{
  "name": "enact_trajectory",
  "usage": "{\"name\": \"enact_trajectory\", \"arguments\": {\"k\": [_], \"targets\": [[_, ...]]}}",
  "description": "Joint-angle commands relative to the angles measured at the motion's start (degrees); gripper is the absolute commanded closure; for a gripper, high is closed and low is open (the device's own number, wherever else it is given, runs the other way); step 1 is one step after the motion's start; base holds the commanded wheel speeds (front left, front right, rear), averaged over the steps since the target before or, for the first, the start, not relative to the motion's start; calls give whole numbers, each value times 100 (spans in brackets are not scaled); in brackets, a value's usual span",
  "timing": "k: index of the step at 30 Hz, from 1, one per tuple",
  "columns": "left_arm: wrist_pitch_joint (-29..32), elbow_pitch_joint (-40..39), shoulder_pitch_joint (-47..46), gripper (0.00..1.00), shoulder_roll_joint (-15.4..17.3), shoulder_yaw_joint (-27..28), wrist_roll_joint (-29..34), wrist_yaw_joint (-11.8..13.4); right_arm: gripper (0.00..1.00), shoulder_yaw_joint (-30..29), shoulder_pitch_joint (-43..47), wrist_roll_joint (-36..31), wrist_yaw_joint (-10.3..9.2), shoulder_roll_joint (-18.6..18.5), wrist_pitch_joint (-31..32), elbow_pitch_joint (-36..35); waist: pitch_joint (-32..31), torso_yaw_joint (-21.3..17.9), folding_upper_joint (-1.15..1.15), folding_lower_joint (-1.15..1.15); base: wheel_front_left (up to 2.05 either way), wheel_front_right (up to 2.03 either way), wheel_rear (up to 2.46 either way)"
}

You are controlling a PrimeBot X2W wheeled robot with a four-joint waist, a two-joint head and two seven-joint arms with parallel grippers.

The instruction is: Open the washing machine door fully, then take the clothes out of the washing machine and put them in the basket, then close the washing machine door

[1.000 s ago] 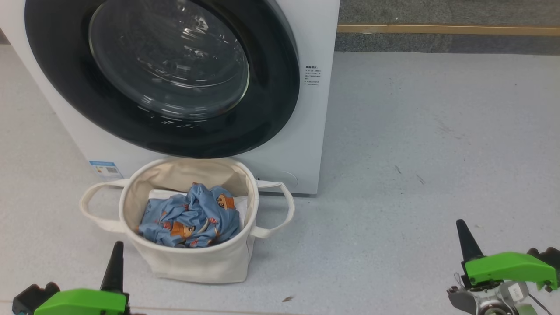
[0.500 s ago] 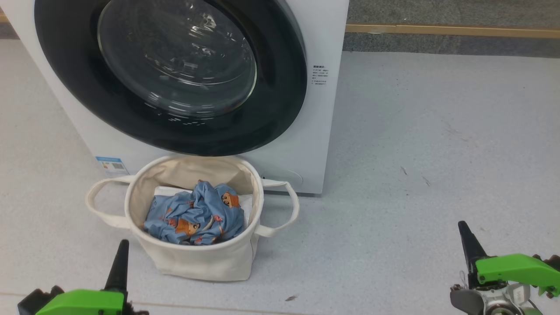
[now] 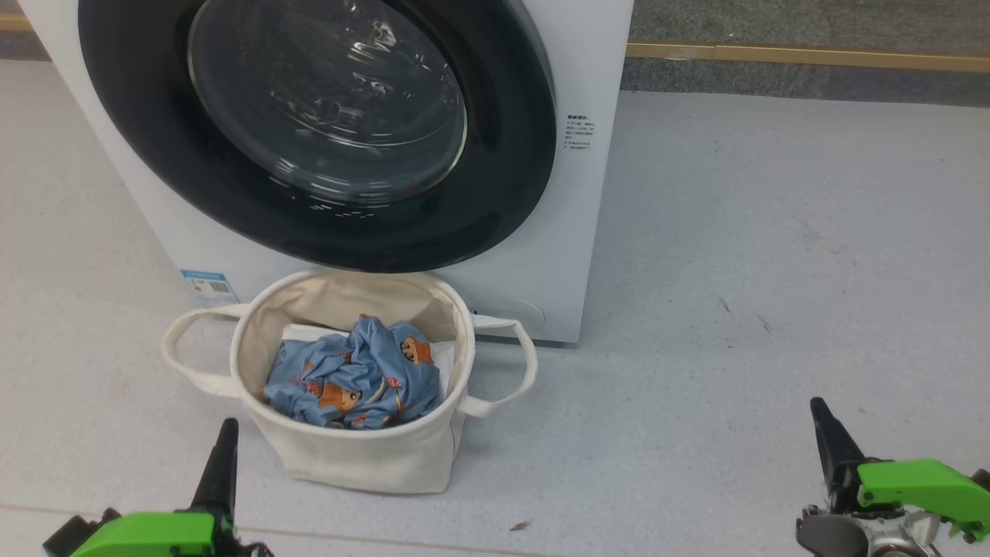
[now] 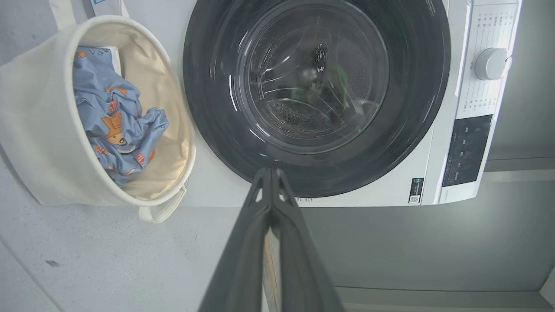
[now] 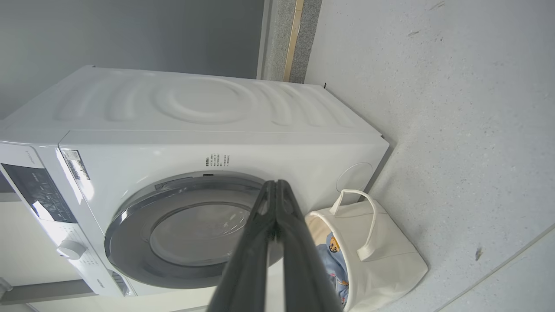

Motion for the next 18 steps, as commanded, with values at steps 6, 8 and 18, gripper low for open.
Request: {"name": "enact_trajectory", "arguments": {"k": [6,8,18], "targets": [[138,-315,-78,100,-60,285,-370,-37,100,-30,-93,396,0,38,147,-258,7,50,0,0,0,0,0],[171,-343,-68,100,-89,304,-472,-38,100,-62,-86,502,0,56,181,-267,10,66,0,0,0,0,0],[248,-409,-45,100,-157,348,-710,-40,100,-140,-70,745,0,101,263,-287,15,104,0,0,0,0,0]]}}
